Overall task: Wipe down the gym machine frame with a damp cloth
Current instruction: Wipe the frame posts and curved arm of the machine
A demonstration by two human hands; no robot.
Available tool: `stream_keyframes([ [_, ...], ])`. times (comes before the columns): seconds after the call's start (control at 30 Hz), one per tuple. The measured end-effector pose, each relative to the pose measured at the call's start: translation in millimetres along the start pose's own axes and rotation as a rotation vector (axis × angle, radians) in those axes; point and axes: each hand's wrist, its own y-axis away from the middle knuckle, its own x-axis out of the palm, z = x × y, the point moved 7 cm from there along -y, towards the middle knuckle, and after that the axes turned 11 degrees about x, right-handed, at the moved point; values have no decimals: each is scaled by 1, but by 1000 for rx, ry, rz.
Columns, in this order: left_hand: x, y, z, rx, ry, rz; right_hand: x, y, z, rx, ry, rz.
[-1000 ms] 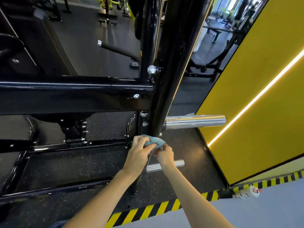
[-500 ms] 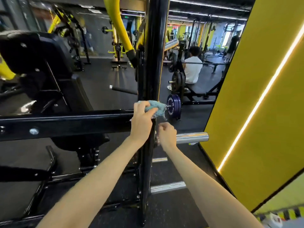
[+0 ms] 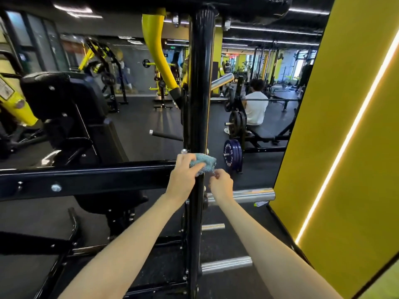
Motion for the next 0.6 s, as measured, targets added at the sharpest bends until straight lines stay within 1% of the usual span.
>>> stream_keyframes([
  [0.03,-2,-6,0,8,-33,20,1,0,-3,17,2,7],
  [0.07,-10,-20,-4,30,-27,-23,2,0,-3,23,-9,16],
  [0.1,-22,-40,-12,21,5,-88,2,-1,0,23,-25,25],
  [0.17,-50,-84,-29,29,-6,-232,0,-5,14,-4,-44,30],
  [0.2,-59,-101,-38,85,-60,-281,0,-6,22,-26,-45,33],
  [0.23,-65,-111,-44,126,-84,-315,-1,-7,29,-50,-44,36],
  [0.3,-59,-106,-39,153,-98,-307,-2,-5,36,-80,-41,41],
  [0.37,-36,-71,-24,101,-53,-231,-1,-4,33,-88,-50,37],
  [0.43,-16,-29,-4,-9,31,-139,0,-1,26,-90,-70,28],
  [0.47,-14,-15,2,-54,68,-145,0,-1,24,-87,-73,23],
  [0.5,-19,-8,6,-100,100,-198,-1,-1,23,-82,-74,15],
  [0.6,-54,-23,0,-263,182,-475,-6,-5,37,-100,-77,-11],
])
